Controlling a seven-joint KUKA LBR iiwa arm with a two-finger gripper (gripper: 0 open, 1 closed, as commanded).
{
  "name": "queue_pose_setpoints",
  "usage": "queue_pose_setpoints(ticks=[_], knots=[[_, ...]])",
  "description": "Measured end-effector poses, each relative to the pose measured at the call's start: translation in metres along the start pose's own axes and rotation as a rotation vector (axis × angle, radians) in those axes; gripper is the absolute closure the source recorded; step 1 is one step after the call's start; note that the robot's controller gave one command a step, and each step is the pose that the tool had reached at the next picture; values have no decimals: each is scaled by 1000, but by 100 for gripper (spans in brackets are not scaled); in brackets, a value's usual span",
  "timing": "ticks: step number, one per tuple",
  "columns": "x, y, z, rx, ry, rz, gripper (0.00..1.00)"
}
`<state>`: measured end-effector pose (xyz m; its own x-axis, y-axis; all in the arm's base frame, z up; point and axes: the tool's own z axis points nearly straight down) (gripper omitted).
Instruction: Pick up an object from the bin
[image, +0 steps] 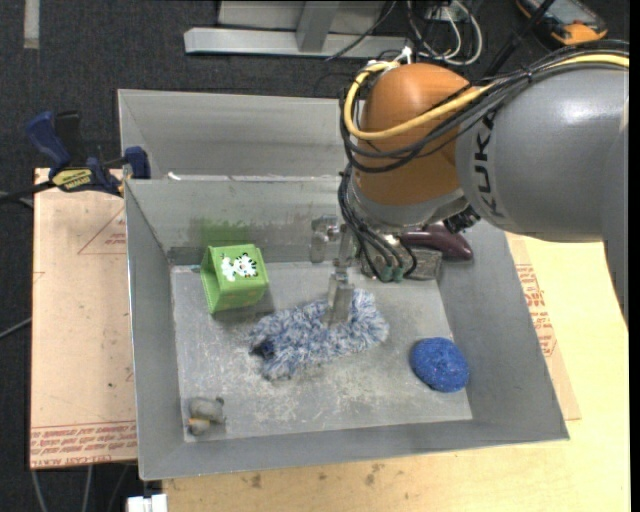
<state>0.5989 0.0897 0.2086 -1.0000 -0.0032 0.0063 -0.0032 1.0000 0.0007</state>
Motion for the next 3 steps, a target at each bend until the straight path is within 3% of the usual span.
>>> queue_pose_setpoints(ticks=[2,3], knots=[[0,0,-4,0,-4,1,0],[17,15,5,1,-7,-130,0]])
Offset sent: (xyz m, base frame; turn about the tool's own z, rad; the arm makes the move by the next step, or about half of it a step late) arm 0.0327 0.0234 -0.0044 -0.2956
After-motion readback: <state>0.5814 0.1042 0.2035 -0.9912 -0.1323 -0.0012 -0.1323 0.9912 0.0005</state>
